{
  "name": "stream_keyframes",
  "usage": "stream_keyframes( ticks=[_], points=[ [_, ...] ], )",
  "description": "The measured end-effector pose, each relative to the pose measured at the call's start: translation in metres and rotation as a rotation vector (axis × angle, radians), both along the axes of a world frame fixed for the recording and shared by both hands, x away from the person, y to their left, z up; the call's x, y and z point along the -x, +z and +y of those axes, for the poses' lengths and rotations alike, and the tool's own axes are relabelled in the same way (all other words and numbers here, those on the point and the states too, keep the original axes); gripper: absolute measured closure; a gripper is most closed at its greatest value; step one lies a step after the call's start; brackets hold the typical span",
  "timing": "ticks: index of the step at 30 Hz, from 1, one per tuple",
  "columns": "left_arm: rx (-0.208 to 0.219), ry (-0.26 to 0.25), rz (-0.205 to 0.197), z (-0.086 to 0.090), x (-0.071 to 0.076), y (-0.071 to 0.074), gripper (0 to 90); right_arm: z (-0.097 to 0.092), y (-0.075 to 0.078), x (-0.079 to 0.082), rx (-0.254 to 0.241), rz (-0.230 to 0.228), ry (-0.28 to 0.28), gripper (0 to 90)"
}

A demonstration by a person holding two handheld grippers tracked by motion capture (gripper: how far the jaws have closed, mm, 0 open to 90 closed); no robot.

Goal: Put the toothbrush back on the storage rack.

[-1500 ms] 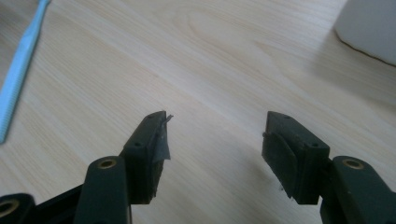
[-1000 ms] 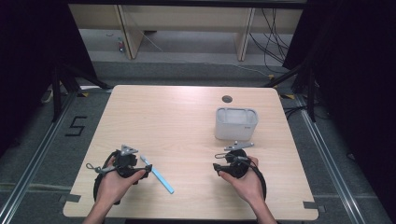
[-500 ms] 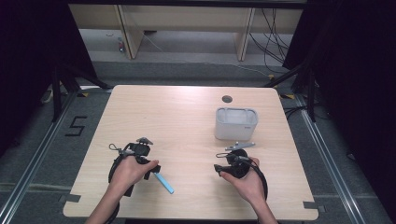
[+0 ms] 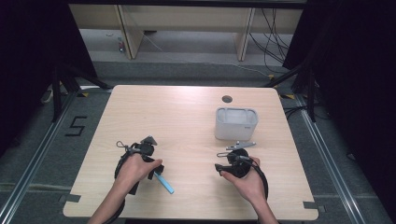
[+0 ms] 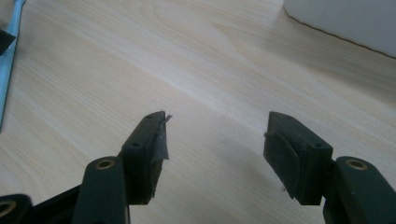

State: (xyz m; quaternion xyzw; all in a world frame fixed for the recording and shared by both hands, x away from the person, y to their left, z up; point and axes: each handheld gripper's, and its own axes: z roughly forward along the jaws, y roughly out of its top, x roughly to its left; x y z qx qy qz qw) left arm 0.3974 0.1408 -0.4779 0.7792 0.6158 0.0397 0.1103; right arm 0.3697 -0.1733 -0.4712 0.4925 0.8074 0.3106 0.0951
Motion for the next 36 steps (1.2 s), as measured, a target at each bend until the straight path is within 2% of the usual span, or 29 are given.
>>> stream_keyframes(
  ticks=[13,14,15,17,20,21,23,26,27,30,31,36],
  points=[
    [-0.024,-0.022,-0.002,-0.0074,-0.0008,-0.0052,32.9,-0.0002,-0.0001,0.0002,-0.003,0.0,0.004,39.6],
    [-0.026,-0.03,-0.004,-0.0072,-0.0005,-0.0058,33.3,-0.0009,-0.0004,-0.0002,0.014,-0.004,0.003,39.6],
    [-0.03,-0.032,-0.009,-0.0077,0.0002,-0.0058,33.7,-0.0007,0.0002,0.0002,-0.006,-0.001,0.01,39.6],
    [-0.037,-0.045,-0.004,-0.0076,0.0015,-0.0052,35.4,-0.0012,0.0007,0.0005,-0.006,0.005,0.01,39.5],
    [-0.047,-0.057,-0.009,-0.0069,0.0022,-0.0055,39.1,-0.0014,0.0007,0.0004,-0.006,0.003,0.007,39.5],
    [-0.06,-0.077,-0.006,-0.0067,0.0024,-0.0046,41.4,-0.0013,0.0007,0.0005,-0.007,0.004,0.008,39.4],
    [-0.05,-0.066,-0.002,-0.0078,0.0041,-0.0051,44.0,-0.0009,0.0006,0.0007,-0.006,0.003,0.008,39.5],
    [-0.05,-0.079,0.001,-0.0078,0.0047,-0.0046,48.6,-0.0005,0.0,0.0005,-0.007,0.0,0.011,39.4],
    [-0.06,-0.103,0.016,-0.0072,0.0047,-0.003,51.4,-0.0008,-0.0008,-0.0005,0.0,-0.015,0.019,39.4],
    [-0.057,-0.101,0.018,-0.0073,0.0058,-0.0033,56.5,-0.0003,-0.0007,-0.0001,-0.004,-0.01,0.015,39.4],
    [-0.062,-0.138,0.029,-0.0057,0.0057,-0.0026,57.4,-0.0007,-0.0008,-0.0003,0.0,-0.01,0.018,39.3],
    [-0.06,-0.197,0.026,-0.0033,0.0069,-0.0022,66.9,-0.0003,-0.0005,0.0002,-0.012,0.002,0.016,39.3]
  ],
)
